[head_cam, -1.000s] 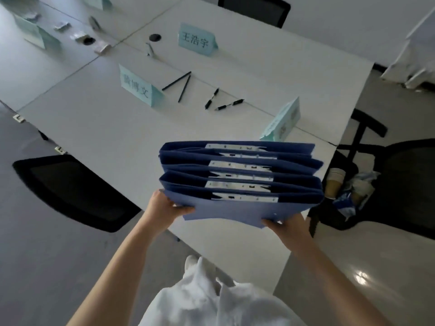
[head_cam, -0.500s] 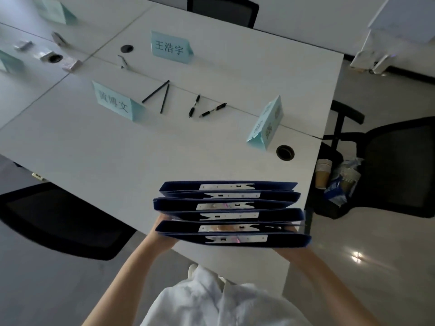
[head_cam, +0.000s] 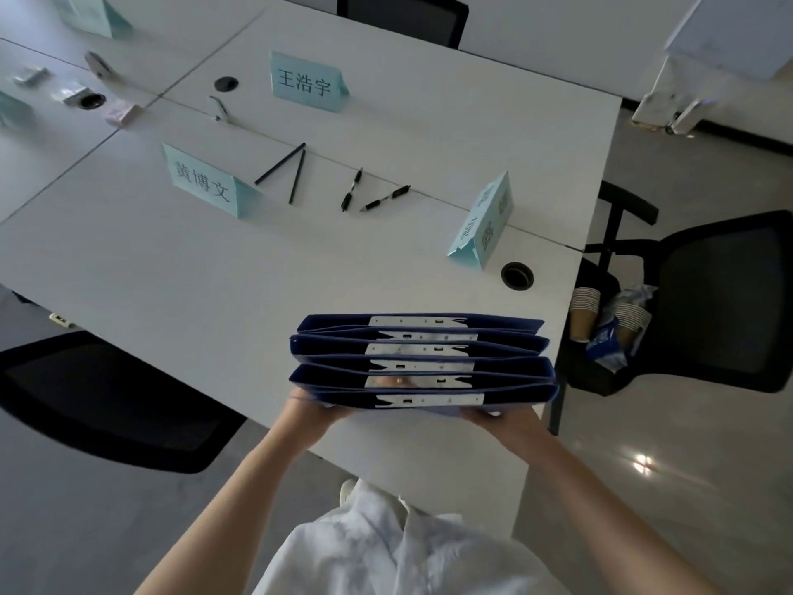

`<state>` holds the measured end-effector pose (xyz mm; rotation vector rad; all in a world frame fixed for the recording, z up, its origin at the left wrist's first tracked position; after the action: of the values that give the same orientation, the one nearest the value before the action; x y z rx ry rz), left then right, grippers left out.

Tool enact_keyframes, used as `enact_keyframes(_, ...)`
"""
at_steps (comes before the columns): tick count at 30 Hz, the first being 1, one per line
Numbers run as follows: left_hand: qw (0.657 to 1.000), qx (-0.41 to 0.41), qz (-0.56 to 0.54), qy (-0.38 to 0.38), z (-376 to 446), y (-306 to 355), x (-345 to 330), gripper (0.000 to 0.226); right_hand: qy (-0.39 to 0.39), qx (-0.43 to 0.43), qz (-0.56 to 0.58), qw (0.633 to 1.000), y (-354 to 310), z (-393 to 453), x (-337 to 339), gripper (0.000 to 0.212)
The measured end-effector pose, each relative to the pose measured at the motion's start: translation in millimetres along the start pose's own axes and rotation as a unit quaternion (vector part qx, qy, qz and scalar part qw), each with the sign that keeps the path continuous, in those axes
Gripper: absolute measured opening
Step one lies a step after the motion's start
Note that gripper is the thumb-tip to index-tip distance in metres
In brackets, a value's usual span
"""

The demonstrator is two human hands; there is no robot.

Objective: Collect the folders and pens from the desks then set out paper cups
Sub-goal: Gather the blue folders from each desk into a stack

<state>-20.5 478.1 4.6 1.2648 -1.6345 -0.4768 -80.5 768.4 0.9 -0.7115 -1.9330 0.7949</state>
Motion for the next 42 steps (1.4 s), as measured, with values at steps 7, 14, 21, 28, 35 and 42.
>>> enact_keyframes(7,0.993,-0.016,0.111,0.036,11.7,4.6,12.8,0.057,0.035,-0.009,0.029,0.999,-6.8,5.3,5.5,0.055)
enact_keyframes(14,0.982,-0.012,0.157,-0.107,38.5,39.3,30.2,0.057,-0.030,-0.081,0.107,0.991,-18.4,4.1,24.2,0.056)
enact_keyframes(21,0.977,0.122,-0.004,-0.175,44.3,27.0,-5.9,0.054,-0.082,-0.263,0.103,0.956,18.7,1.8,8.4,0.046)
enact_keyframes(28,0.958,0.227,0.018,-0.176,51.8,0.1,-30.7,0.048,-0.102,-0.367,0.269,0.884,50.6,-10.4,-27.4,0.038)
enact_keyframes(35,0.947,0.262,-0.066,-0.173,56.5,-10.4,-48.5,0.041,-0.050,-0.380,0.320,0.867,54.1,4.5,-35.9,0.032)
enact_keyframes(42,0.948,0.260,-0.101,-0.151,57.0,-9.4,-58.2,0.040,-0.030,-0.392,0.330,0.858,47.8,1.4,-36.4,0.031)
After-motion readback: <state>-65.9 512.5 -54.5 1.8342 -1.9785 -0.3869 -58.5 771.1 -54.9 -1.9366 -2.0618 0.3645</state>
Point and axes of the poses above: each hand's wrist, its own z-axis towards the middle knuckle, its own x-axis out of the back of the hand, y = z × x, the point moved 5 cm from there along z, towards the middle knuckle, and after that the axes turned 2 degrees about -z, right-handed, at the moved point
